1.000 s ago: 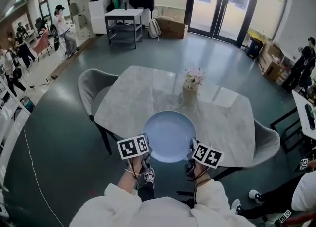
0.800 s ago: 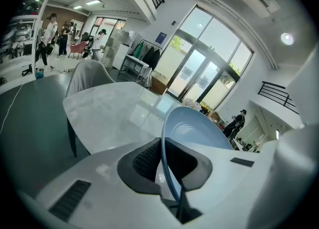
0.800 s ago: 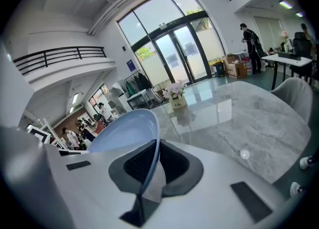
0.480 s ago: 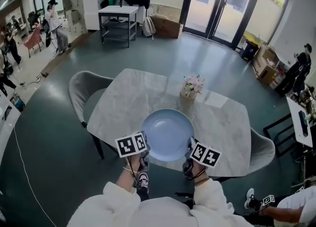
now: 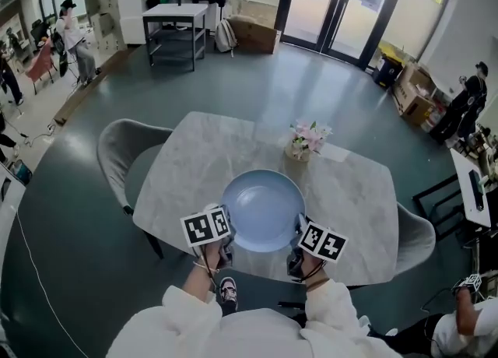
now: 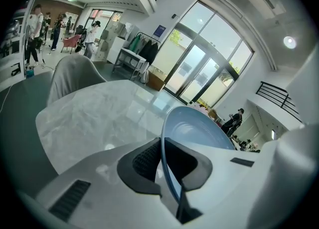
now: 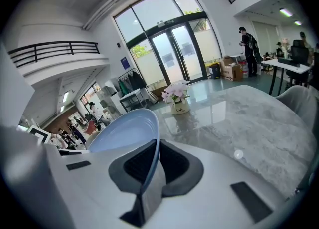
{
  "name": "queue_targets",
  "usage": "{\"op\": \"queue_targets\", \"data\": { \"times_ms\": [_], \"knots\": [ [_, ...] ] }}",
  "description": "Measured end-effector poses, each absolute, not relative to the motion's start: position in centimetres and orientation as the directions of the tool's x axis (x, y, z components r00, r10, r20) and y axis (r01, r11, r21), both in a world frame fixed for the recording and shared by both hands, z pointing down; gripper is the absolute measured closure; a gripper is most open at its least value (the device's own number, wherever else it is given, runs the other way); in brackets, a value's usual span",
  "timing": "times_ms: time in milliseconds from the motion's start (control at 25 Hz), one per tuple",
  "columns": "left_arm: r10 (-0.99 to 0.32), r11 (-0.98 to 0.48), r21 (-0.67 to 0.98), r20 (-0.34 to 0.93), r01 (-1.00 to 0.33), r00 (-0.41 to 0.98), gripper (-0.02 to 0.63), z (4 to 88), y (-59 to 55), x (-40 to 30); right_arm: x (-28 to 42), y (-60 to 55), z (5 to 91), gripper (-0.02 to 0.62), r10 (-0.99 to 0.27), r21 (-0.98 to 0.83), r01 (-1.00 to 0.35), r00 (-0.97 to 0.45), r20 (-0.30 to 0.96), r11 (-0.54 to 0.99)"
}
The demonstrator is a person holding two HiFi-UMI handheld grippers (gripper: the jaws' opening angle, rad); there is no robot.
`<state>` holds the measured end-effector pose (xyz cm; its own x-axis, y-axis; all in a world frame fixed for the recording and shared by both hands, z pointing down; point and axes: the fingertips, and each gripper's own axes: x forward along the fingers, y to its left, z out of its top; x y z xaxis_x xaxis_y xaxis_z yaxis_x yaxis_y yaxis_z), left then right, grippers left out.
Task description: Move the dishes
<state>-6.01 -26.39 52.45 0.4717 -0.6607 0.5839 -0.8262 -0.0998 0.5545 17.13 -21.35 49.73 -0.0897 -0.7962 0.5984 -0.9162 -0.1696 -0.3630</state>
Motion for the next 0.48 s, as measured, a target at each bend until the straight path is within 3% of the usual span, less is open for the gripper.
{"op": "queue_targets", "data": {
  "times_ms": [480],
  "knots": [
    [-0.603, -0.113, 0.553, 0.622, -0.826, 0.499, 0.584, 55.2, -29.4, -5.5, 17.5, -23.6, 52.2, 0.522, -0.778, -0.379, -0.893, -0.054, 0.626, -0.243]
  ]
}}
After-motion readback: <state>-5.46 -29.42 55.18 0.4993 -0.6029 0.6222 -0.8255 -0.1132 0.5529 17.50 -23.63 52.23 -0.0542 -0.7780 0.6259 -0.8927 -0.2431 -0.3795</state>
